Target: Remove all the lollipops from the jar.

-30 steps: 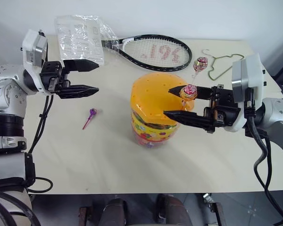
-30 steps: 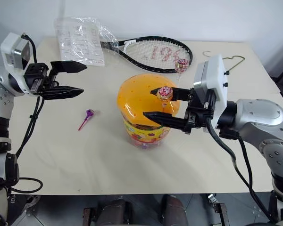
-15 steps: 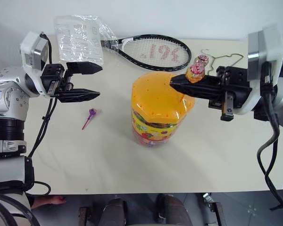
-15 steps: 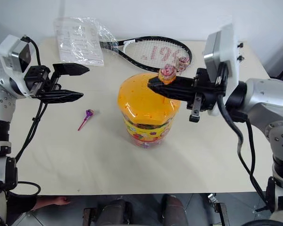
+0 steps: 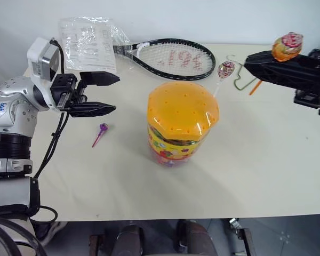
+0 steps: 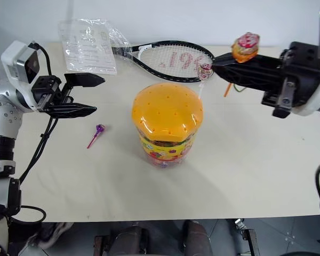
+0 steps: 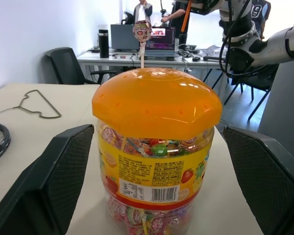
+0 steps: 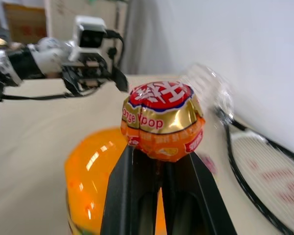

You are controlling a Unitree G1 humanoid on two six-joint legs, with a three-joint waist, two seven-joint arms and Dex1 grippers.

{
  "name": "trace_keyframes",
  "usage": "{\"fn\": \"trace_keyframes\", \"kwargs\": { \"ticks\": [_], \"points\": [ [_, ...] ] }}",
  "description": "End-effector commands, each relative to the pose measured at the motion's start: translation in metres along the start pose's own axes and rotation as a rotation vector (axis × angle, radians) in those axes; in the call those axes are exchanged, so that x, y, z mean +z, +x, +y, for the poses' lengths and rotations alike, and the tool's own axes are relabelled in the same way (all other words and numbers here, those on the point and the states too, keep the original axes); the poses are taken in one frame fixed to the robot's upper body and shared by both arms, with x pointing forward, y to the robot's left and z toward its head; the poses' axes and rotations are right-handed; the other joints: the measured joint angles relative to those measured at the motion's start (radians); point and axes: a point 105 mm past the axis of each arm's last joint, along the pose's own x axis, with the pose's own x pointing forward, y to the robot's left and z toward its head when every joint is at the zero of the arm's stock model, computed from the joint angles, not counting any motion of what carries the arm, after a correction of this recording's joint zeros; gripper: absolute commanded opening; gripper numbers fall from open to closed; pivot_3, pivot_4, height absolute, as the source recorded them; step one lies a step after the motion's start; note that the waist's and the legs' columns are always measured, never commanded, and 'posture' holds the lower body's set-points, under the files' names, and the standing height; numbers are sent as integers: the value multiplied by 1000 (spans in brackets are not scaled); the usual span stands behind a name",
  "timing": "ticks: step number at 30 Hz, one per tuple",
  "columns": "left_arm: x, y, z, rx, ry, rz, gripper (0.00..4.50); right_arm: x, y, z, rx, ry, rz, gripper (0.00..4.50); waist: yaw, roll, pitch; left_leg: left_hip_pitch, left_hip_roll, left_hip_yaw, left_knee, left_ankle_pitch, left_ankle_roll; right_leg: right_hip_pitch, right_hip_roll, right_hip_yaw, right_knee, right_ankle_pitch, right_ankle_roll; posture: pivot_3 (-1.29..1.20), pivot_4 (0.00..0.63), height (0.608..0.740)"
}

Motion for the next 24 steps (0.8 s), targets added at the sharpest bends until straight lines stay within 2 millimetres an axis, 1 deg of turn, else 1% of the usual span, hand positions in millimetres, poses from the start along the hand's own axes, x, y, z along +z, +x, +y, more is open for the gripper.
{"fn": "trace_keyframes", "kwargs": {
  "ticks": [1,3,4,6,8,9,12,15,17,22,24],
  "points": [
    [9,2,-16,-145,41,-28,4500,-28,-37,-27,-208,76,112,24,5,-3,-2,0,0,0,0,0,0,0,0,0,0,0,0,0,150,740],
    [5,3,-17,-148,30,-23,4500,-64,-52,-34,-280,151,219,24,5,-5,-3,0,0,0,0,0,1,0,0,0,-1,0,0,0,150,740],
    [4,2,-17,-148,27,-19,4500,-74,-56,-35,-295,163,245,24,4,-5,-3,0,0,1,0,0,1,0,0,0,-1,1,2,0,150,740],
    [3,2,-18,-150,25,-8,4500,-102,-63,-41,-330,197,338,24,2,-4,-3,0,-1,2,0,-1,1,0,0,2,-2,2,3,0,150,740],
    [2,2,-19,-152,28,2,4500,-141,-71,-53,-408,287,468,24,-5,-4,-3,1,-1,3,0,-1,1,0,0,3,-2,2,3,0,150,740],
    [1,2,-19,-151,32,10,4500,-157,-75,-58,-446,330,524,24,-10,-4,-3,1,0,3,0,-1,1,0,0,3,-2,2,2,0,150,740],
    [1,1,-20,-147,52,21,4500,-195,-86,-71,-545,395,657,24,-22,-3,-2,1,0,3,0,-1,1,0,0,3,-2,2,2,0,150,740],
    [7,-3,-19,-132,74,-7,4500,-219,-89,-73,-560,446,733,24,-24,-3,-2,1,0,3,0,-1,1,-1,0,3,-2,2,2,0,150,740],
    [10,-4,-19,-127,84,-16,4500,-228,-89,-71,-548,463,760,24,-24,-2,-2,0,0,3,-1,-1,1,-1,0,3,-3,2,2,0,150,740],
    [15,-4,-20,-126,105,-29,4500,-254,-99,-75,-575,497,828,24,-23,-3,-2,-1,0,4,0,-1,1,-2,0,3,-3,3,3,0,150,740],
    [20,-3,-19,-128,116,-56,4500,-261,-104,-77,-602,495,845,571,-22,-2,-2,-1,0,4,0,-1,1,-2,0,3,-3,3,3,0,150,740]
  ]
}}
